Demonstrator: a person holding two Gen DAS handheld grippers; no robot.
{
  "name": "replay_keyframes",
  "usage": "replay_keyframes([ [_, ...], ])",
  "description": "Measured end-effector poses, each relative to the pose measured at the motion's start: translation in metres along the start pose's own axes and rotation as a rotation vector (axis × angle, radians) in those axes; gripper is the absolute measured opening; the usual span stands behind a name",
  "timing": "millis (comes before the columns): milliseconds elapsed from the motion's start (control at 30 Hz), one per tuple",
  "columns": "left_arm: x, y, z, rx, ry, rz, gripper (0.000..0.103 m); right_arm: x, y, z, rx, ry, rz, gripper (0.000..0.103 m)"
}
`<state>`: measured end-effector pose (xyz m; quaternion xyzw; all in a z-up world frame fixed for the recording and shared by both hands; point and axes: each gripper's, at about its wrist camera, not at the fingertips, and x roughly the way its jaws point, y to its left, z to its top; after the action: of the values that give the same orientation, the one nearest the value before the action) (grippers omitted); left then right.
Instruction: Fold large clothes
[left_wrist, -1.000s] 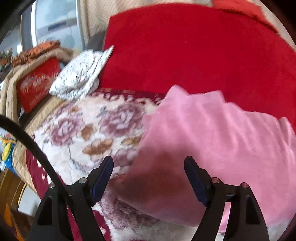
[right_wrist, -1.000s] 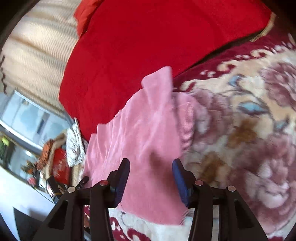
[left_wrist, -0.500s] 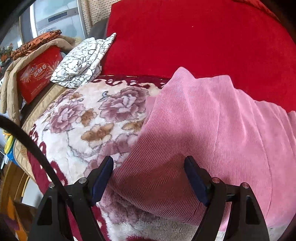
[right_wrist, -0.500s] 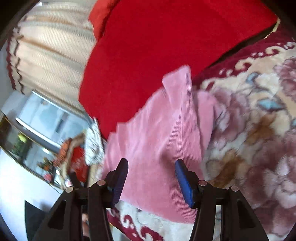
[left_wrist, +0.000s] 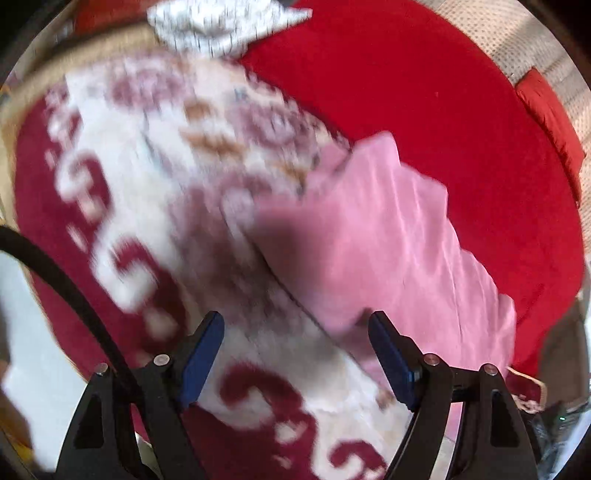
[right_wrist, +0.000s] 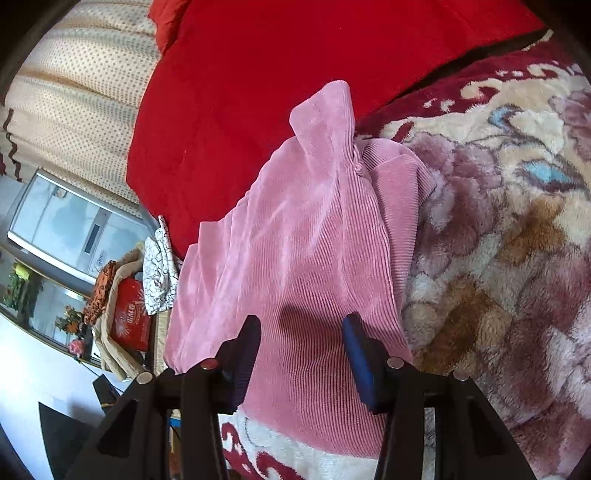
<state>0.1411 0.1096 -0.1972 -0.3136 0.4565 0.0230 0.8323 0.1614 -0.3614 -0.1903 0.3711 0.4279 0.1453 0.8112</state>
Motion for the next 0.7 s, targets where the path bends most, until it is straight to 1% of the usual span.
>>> replay_keyframes([
  [33, 0.003, -0.003, -0.001, 0.003, -0.011, 0.002, 0.085, 0.0, 0.0, -0.001, -0.006, 0.001, -0.001, 0.051],
  [133, 0.008, -0.01, 0.007, 0.015, -0.097, 0.002, 0.086, 0.001, 0.002, -0.001, -0.013, 0.002, 0.006, 0.051],
  [200, 0.018, -0.012, 0.017, 0.009, -0.101, -0.008, 0.086, 0.001, 0.0, -0.001, -0.013, 0.004, 0.014, 0.051],
  [267, 0.029, -0.017, 0.026, 0.041, -0.131, -0.019, 0.085, 0.002, 0.0, -0.001, -0.019, 0.007, 0.02, 0.051],
  [300, 0.032, -0.018, 0.029, 0.051, -0.135, -0.019, 0.082, 0.001, -0.001, -0.001, -0.019, 0.008, 0.022, 0.051],
  [333, 0.034, -0.02, 0.031, 0.06, -0.146, -0.02, 0.074, 0.001, -0.001, 0.0, -0.017, 0.008, 0.024, 0.051],
  [367, 0.034, -0.02, 0.033, 0.067, -0.156, -0.033, 0.062, 0.001, -0.002, 0.0, -0.015, 0.008, 0.025, 0.051],
  [400, 0.035, -0.021, 0.035, 0.073, -0.159, -0.053, 0.056, 0.001, -0.003, 0.0, -0.015, 0.008, 0.025, 0.051],
  [467, 0.036, -0.024, 0.036, 0.087, -0.152, -0.105, 0.034, 0.001, -0.003, 0.001, -0.019, 0.007, 0.022, 0.051],
  [500, 0.034, -0.027, 0.036, 0.101, -0.161, -0.128, 0.033, 0.001, -0.002, 0.0, -0.021, 0.007, 0.02, 0.051],
  [600, 0.019, -0.045, 0.03, 0.208, -0.219, -0.122, 0.029, 0.001, -0.001, 0.0, -0.024, 0.008, 0.018, 0.051],
  [633, 0.01, -0.058, 0.025, 0.273, -0.251, -0.14, 0.028, 0.001, 0.0, 0.0, -0.02, 0.008, 0.019, 0.051],
  [667, 0.005, -0.066, 0.02, 0.315, -0.269, -0.154, 0.028, 0.001, -0.001, 0.001, -0.015, 0.01, 0.023, 0.051],
  [700, -0.004, -0.084, 0.01, 0.404, -0.3, -0.168, 0.028, 0.002, -0.001, 0.001, -0.012, 0.011, 0.025, 0.051],
])
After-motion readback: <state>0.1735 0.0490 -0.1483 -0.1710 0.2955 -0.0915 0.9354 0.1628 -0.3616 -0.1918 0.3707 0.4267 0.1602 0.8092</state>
